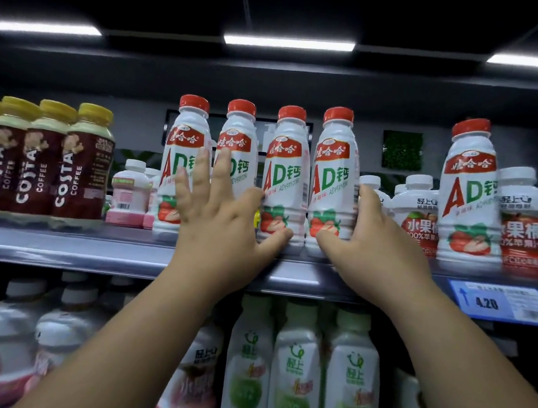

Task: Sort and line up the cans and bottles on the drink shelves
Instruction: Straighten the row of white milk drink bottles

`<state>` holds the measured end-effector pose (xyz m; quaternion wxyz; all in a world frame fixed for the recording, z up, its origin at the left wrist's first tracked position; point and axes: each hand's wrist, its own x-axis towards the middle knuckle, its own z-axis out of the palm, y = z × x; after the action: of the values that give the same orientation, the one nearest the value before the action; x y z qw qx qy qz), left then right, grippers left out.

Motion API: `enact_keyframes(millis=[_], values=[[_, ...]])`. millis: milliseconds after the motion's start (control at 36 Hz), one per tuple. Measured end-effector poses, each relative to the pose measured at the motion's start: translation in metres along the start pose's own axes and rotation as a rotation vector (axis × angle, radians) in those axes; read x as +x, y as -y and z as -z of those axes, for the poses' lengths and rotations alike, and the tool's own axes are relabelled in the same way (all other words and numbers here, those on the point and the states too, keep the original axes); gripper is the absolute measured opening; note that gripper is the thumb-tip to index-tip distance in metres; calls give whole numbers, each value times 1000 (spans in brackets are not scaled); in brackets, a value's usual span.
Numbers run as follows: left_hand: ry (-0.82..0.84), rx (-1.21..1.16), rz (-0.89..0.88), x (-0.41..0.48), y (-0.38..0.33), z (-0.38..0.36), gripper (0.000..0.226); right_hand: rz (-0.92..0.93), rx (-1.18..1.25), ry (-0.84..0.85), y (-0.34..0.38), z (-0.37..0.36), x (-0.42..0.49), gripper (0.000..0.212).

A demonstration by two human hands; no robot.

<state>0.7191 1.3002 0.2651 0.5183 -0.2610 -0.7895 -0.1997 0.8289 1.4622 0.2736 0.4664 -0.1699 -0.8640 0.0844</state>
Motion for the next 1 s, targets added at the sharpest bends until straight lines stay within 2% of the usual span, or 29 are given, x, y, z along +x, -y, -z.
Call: enact_keyframes(millis=[139,250,472,639,750,889,1000], values=[[-87,-97,-84,-2,5,-3,61,7,-12,14,0,2,-2,84],[-93,-117,-64,-3,5,-3,61,-16,-28,-2,2,1,-4,84],[-59,23,13,-1,-5,0,62,-73,-91,-76,3,-3,-1,78],[26,123,85,-4,-29,2,65,-77,-135,-105,3,-4,-1,86],[47,51,97,-5,-31,-3,57,-65,-130,-114,3,-3,-2,84],[2,-29,112,-9,-25,-6,63,-62,-142,-113,4,-3,-2,86],[-10,-59,84,-10,-24,-4,52,-65,-141,-114,4,-2,-4,86]])
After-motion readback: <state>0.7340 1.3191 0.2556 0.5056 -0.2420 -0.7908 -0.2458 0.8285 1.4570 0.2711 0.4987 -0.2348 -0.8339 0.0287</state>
